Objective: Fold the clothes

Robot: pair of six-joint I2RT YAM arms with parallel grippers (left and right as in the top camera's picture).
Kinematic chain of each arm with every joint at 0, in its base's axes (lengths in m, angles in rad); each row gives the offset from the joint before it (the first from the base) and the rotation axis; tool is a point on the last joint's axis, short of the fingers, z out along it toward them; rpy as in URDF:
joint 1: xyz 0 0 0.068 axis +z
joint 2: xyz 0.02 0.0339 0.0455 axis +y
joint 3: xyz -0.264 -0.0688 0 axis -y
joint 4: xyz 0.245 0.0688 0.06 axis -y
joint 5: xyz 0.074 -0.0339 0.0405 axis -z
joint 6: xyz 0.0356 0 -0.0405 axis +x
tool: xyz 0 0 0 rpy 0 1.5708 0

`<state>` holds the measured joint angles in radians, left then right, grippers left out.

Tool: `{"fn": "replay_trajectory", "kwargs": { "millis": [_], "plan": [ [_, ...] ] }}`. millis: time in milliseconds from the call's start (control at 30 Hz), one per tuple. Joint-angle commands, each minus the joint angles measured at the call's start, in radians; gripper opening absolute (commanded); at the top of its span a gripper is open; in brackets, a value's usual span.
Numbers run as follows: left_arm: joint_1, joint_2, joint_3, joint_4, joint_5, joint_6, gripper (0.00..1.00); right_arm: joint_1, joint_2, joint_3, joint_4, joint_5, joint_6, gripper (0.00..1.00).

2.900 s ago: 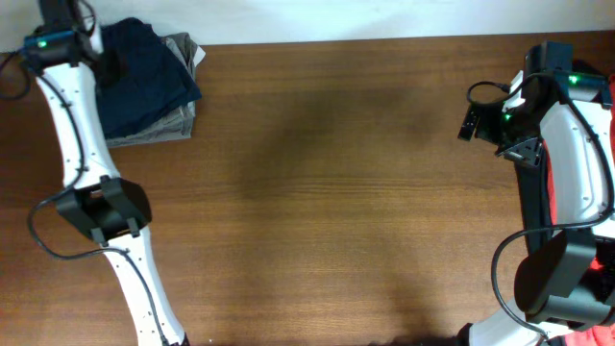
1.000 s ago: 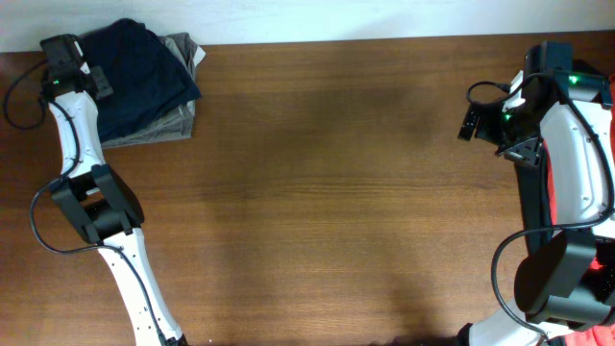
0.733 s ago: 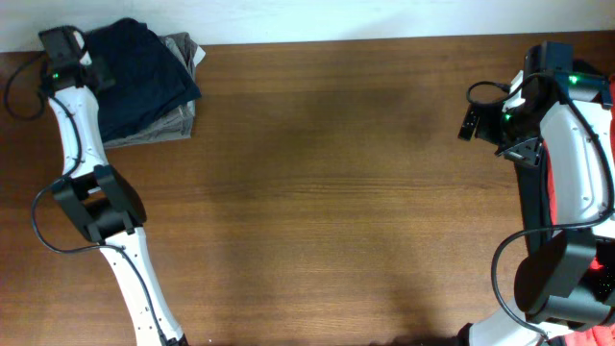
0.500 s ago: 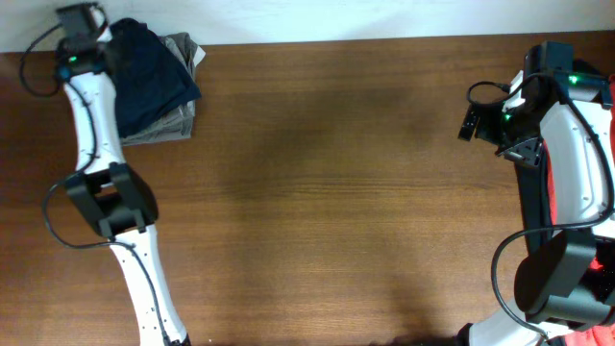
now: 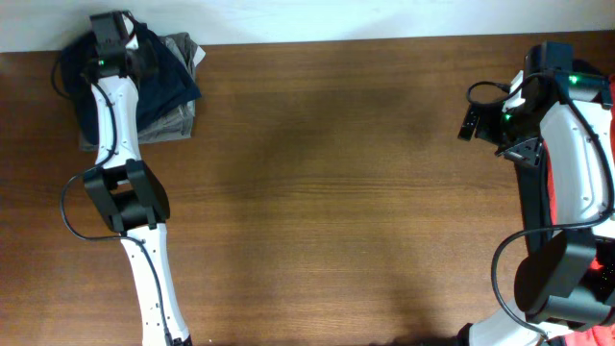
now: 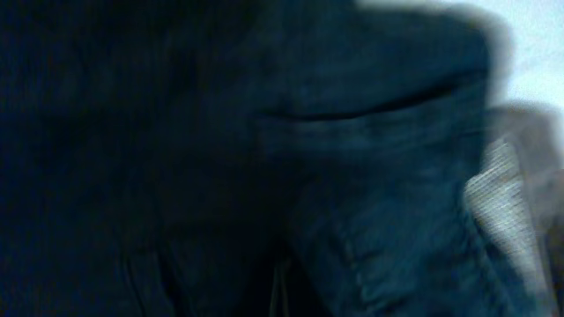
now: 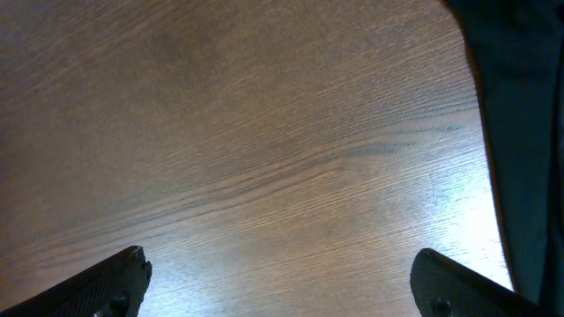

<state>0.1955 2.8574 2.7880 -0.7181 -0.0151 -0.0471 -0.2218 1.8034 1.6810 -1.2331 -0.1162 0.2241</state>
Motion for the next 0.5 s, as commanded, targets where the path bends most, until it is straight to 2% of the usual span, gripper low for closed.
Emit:
{"fn": "replay_trajectory", "kwargs": {
  "millis": [0,100,300,333,367,400,467],
  "plan": [
    [0.0,0.016,0.013,-0.008,0.01,-0.006,0.02,-0.003,-0.005,0.006,-0.002,0.013,-0.007,0.99],
    [-0.009,0.001,0.037,-0.022,0.068,-0.006,0.02,-0.003,-0.005,0.006,-0.002,0.013,-0.007,0.98],
    [-0.035,-0.092,0.143,-0.121,0.253,-0.006,0.2,-0.003,-0.005,0.006,-0.002,0.013,-0.007,0.99],
    [-0.04,-0.112,0.162,-0.151,0.292,-0.006,0.26,-0.003,-0.005,0.006,-0.002,0.013,-0.007,0.99],
    [-0.044,-0.132,0.177,-0.185,0.325,-0.006,0.36,-0.003,-0.005,0.006,-0.002,0.013,-0.007,0.99],
    [-0.05,-0.167,0.202,-0.248,0.373,-0.006,0.55,-0.003,-0.005,0.006,-0.002,0.013,-0.007,0.99],
    [-0.056,-0.216,0.226,-0.337,0.406,-0.006,0.75,-0.003,-0.005,0.006,-0.002,0.013,-0.007,0.99]
  ]
}}
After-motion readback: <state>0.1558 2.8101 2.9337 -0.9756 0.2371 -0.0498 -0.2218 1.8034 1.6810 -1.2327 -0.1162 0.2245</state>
